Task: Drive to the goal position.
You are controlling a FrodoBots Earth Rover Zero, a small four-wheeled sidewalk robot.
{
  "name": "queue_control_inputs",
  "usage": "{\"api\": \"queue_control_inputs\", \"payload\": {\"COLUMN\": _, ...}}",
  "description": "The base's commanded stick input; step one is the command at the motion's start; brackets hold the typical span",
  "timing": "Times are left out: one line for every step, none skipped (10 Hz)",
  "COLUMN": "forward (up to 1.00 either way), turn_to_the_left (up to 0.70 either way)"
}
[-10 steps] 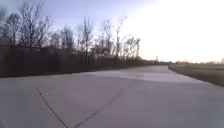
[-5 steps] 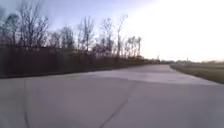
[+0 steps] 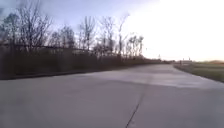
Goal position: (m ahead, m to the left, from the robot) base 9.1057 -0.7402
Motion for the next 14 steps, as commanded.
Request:
{"api": "queue_control_inputs", "payload": {"forward": 1.00, "turn_to_the_left": -0.39}}
{"api": "queue_control_inputs", "payload": {"forward": 1.00, "turn_to_the_left": -0.39}}
{"api": "queue_control_inputs", "payload": {"forward": 1.00, "turn_to_the_left": -0.39}}
{"api": "queue_control_inputs", "payload": {"forward": 1.00, "turn_to_the_left": -0.39}}
{"api": "queue_control_inputs", "payload": {"forward": 1.00, "turn_to_the_left": -0.39}}
{"api": "queue_control_inputs", "payload": {"forward": 1.00, "turn_to_the_left": -0.39}}
{"api": "queue_control_inputs", "payload": {"forward": 1.00, "turn_to_the_left": -0.39}}
{"api": "queue_control_inputs", "payload": {"forward": 1.00, "turn_to_the_left": -0.39}}
{"api": "queue_control_inputs", "payload": {"forward": 1.00, "turn_to_the_left": -0.39}}
{"api": "queue_control_inputs", "payload": {"forward": 1.00, "turn_to_the_left": -0.29}}
{"api": "queue_control_inputs", "payload": {"forward": 1.00, "turn_to_the_left": 0.01}}
{"api": "queue_control_inputs", "payload": {"forward": 1.00, "turn_to_the_left": 0.01}}
{"api": "queue_control_inputs", "payload": {"forward": 1.00, "turn_to_the_left": 0.01}}
{"api": "queue_control_inputs", "payload": {"forward": 1.00, "turn_to_the_left": 0.01}}
